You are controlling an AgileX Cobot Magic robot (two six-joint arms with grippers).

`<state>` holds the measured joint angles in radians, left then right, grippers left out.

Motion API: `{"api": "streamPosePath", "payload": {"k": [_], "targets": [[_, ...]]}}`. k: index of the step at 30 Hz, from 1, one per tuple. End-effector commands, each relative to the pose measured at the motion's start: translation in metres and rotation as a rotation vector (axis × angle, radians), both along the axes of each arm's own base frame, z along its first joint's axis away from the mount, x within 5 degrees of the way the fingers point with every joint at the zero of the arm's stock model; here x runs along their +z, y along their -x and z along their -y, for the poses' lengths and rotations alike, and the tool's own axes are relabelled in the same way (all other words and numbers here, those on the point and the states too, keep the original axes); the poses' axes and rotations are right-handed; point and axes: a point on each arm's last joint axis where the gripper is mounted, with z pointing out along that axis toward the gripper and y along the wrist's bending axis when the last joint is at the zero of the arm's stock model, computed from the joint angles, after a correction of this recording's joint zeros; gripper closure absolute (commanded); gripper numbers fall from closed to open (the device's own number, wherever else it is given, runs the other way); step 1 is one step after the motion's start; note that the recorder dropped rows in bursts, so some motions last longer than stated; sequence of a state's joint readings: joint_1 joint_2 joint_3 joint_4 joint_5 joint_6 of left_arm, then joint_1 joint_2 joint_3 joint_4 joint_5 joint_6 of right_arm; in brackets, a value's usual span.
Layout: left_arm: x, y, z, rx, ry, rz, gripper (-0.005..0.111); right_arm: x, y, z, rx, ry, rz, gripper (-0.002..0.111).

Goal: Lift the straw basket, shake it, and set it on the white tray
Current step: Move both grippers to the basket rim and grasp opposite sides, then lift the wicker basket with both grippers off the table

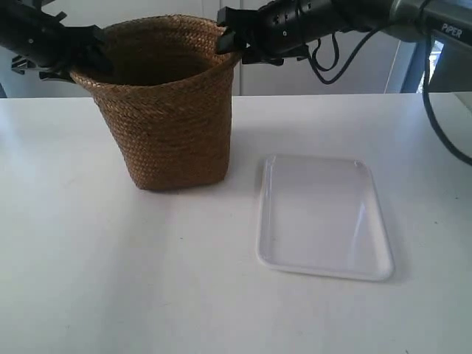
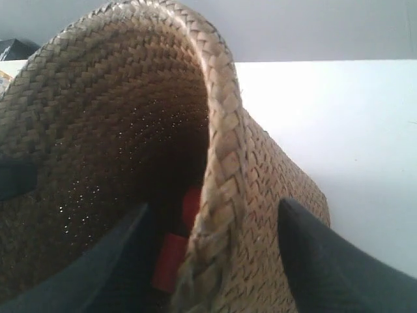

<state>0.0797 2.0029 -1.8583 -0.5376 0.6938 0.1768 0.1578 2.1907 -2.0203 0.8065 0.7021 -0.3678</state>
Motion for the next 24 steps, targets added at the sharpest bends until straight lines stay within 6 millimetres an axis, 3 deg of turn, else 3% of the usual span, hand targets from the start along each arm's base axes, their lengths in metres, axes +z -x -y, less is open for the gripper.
{"api": "streamPosePath", "payload": {"k": [1,11,14,17,19,21,24], "targets": [[0.003,0.000,0.002,-0.004,0.016,0.002,0.045,-0.003,-0.004,0.000,-0.025,-0.012,0.010,0.055],[0.005,0.001,0.006,-0.016,0.065,0.000,0.045,-0.015,-0.010,-0.004,-0.077,-0.075,-0.032,0.057],[0.005,0.001,0.011,-0.047,0.057,0.016,0.045,-0.017,-0.010,-0.006,-0.079,-0.087,-0.039,0.065],[0.005,0.001,0.013,-0.054,0.055,0.017,0.048,-0.019,-0.011,-0.006,-0.082,-0.091,-0.047,0.080],[0.005,0.001,0.016,-0.066,0.050,0.020,0.057,-0.019,-0.010,-0.006,-0.082,-0.093,-0.050,0.094],[0.003,0.000,0.020,-0.080,0.044,0.022,0.075,-0.019,-0.010,-0.006,-0.077,-0.093,-0.055,0.109],[-0.002,-0.002,0.024,-0.115,0.016,0.030,0.106,-0.019,-0.009,-0.007,-0.072,-0.092,-0.060,0.108]]}}
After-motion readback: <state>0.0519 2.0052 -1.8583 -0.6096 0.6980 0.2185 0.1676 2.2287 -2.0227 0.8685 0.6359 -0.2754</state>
